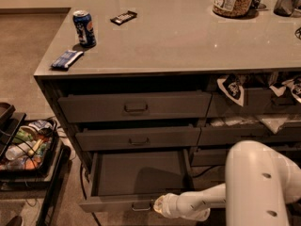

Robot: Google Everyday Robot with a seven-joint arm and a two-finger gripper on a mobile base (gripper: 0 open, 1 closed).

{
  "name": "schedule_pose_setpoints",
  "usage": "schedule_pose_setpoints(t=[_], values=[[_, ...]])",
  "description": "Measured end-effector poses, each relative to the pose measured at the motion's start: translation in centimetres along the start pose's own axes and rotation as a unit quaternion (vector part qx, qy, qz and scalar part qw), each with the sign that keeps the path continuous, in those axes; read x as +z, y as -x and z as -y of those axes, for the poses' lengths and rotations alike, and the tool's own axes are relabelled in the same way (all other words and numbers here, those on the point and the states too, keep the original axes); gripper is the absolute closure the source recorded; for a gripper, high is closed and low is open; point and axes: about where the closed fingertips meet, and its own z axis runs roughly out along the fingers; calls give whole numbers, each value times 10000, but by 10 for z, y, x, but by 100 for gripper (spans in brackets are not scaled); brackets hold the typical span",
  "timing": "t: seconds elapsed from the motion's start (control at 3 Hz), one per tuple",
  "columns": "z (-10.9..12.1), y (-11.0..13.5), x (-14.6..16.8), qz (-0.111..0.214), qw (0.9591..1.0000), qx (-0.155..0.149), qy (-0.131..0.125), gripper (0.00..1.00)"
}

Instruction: Close bottom drawer

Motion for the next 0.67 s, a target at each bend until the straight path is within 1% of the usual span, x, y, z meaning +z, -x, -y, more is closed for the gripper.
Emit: schedule_pose_setpoints(t=[0.33,0.67], values=[[17,-16,12,317,9978,582,100,100],[18,-15,14,379,9978,542,97,100]])
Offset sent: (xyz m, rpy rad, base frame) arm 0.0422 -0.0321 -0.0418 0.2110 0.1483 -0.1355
